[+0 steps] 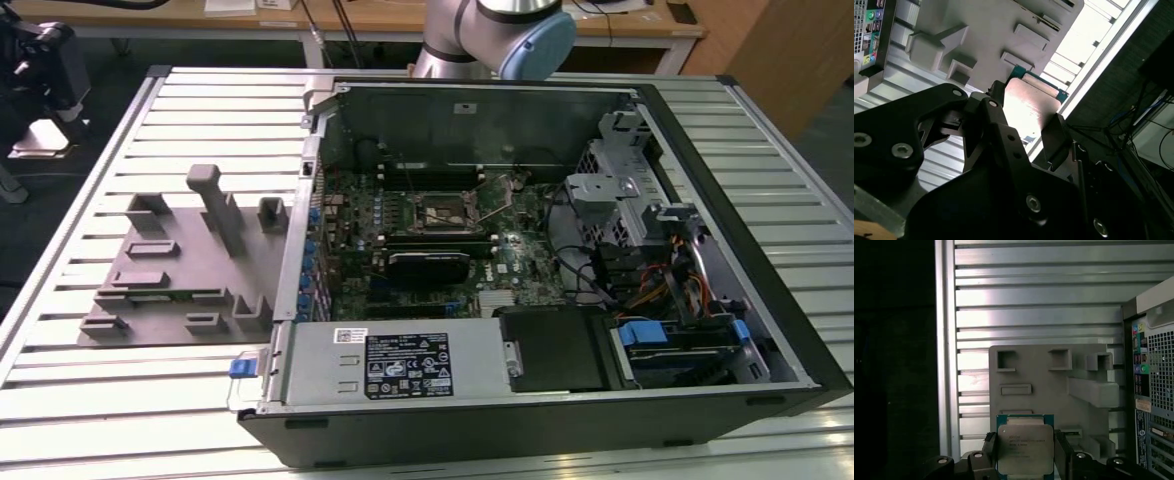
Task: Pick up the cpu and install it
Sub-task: 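Pick up the cpu and move it towards the insertion slot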
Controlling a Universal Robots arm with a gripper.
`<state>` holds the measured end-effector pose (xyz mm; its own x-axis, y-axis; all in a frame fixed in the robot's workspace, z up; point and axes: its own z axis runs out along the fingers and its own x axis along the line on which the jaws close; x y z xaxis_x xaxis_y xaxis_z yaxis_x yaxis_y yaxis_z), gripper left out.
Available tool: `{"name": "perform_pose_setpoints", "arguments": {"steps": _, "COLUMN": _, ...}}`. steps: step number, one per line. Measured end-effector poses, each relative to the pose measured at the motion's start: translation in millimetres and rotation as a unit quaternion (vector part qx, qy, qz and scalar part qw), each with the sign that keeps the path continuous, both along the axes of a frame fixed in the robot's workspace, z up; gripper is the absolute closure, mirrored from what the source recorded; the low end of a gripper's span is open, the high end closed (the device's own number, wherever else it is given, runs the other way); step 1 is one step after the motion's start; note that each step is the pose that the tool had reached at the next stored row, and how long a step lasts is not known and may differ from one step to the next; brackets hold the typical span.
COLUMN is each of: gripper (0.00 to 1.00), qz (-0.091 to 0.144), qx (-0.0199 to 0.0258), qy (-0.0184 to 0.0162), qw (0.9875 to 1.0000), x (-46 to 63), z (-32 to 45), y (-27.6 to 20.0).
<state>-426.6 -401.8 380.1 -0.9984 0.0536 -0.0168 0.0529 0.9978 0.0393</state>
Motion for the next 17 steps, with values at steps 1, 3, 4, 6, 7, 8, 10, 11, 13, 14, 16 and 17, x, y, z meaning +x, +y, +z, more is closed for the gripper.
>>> {"name": "perform_pose_setpoints", "arguments": {"steps": 1, "gripper": 0.46, "qz": 0.000, "qx": 0.0000, "qy": 0.0000, "qw": 1.0000, "x": 0.8, "z": -0.1, "y": 0.0}}
{"name": "perform_pose_setpoints", "arguments": {"steps": 3, "gripper": 0.46, "qz": 0.000, "qx": 0.0000, "qy": -0.0001, "qw": 1.0000, "x": 2.6, "z": -0.1, "y": 0.0}}
{"name": "perform_pose_setpoints", "arguments": {"steps": 4, "gripper": 0.46, "qz": 0.000, "qx": 0.0000, "qy": 0.0000, "qw": 1.0000, "x": 3.6, "z": -0.1, "y": 0.0}}
{"name": "perform_pose_setpoints", "arguments": {"steps": 6, "gripper": 0.46, "qz": 0.000, "qx": 0.0000, "qy": 0.0000, "qw": 1.0000, "x": 5.5, "z": 0.0, "y": 0.0}}
{"name": "perform_pose_setpoints", "arguments": {"steps": 7, "gripper": 0.46, "qz": 0.000, "qx": 0.0000, "qy": -0.0001, "qw": 1.0000, "x": 6.3, "z": -0.1, "y": 0.0}}
{"name": "perform_pose_setpoints", "arguments": {"steps": 8, "gripper": 0.46, "qz": 0.000, "qx": 0.0000, "qy": 0.0000, "qw": 1.0000, "x": 7.2, "z": 0.0, "y": 0.0}}
{"name": "perform_pose_setpoints", "arguments": {"steps": 10, "gripper": 0.46, "qz": 0.000, "qx": 0.0000, "qy": 0.0000, "qw": 1.0000, "x": 9.3, "z": 0.0, "y": 0.0}}
{"name": "perform_pose_setpoints", "arguments": {"steps": 11, "gripper": 0.46, "qz": 0.000, "qx": 0.0000, "qy": 0.0000, "qw": 1.0000, "x": 10.6, "z": 0.0, "y": 0.0}}
{"name": "perform_pose_setpoints", "arguments": {"steps": 13, "gripper": 0.46, "qz": 0.000, "qx": 0.0000, "qy": 0.0000, "qw": 1.0000, "x": 13.4, "z": 0.0, "y": 0.0}}
{"name": "perform_pose_setpoints", "arguments": {"steps": 14, "gripper": 0.46, "qz": 0.000, "qx": 0.0000, "qy": 0.0000, "qw": 1.0000, "x": 14.6, "z": 0.0, "y": 0.0}}
{"name": "perform_pose_setpoints", "arguments": {"steps": 16, "gripper": 0.46, "qz": 0.000, "qx": 0.0000, "qy": 0.0000, "qw": 1.0000, "x": 17.4, "z": 0.0, "y": 0.0}}
{"name": "perform_pose_setpoints", "arguments": {"steps": 17, "gripper": 0.46, "qz": 0.000, "qx": 0.0000, "qy": 0.0000, "qw": 1.0000, "x": 18.8, "z": 0.0, "y": 0.0}}
